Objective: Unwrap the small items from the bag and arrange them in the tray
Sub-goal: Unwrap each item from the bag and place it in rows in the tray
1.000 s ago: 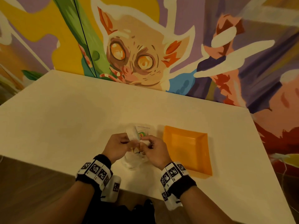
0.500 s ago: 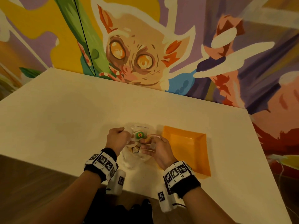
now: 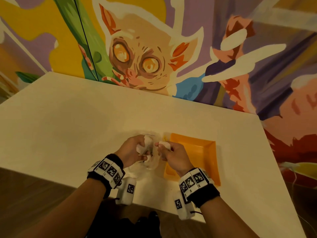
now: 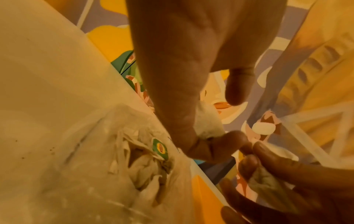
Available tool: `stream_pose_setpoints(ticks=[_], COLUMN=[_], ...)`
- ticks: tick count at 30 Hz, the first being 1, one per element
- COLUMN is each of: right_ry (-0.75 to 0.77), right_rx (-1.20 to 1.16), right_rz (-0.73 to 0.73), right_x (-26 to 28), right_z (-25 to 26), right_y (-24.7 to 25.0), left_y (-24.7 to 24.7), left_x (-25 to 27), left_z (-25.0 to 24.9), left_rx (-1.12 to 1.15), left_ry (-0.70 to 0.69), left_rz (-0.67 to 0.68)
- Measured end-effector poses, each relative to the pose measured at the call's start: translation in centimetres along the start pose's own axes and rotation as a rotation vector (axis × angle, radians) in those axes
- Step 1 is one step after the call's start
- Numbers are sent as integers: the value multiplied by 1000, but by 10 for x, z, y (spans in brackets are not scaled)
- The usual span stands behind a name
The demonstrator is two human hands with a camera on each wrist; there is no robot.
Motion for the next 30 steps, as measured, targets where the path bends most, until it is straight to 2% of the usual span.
stream_pose_setpoints(ticks=[3,7,12,16,19,24,27,30], right_ry=[77,116,133,165,201,196,230,285], right_rx=[164,301,397,381,333,140,101,191], right_rz=[51,126,124,30,-41,-164,-185,-162], right_x=[-2,4,11,15,17,17,20,24], right_z=[6,15,24,24,26,22,26,33], right_y=[5,9,17,23,28,41,43,43], left_y=[-16,-28,-37,-32,-33,-35,-40,-45], left_x=[5,10,9,10,11,15,15,15], left_z=[-8,-24,-31,-36,-38,-43,-42,-41], left_rx=[-86,-475,-721,-755,-790,-736,-736,-771], left_ry=[-84,-336,-443,-483,-504,-540,-520,-501], left_rz=[50,10,5,-71,-65,-104,-66,-22])
Point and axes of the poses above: each hand's wrist, its own x-axis away from the middle knuckle, its own y-axis out of the back of the hand, z = x × y, the point moved 8 cm from there along -x, towards the middle knuckle, and after that the axes turned 2 degrees about y, right-handed, at the moved point
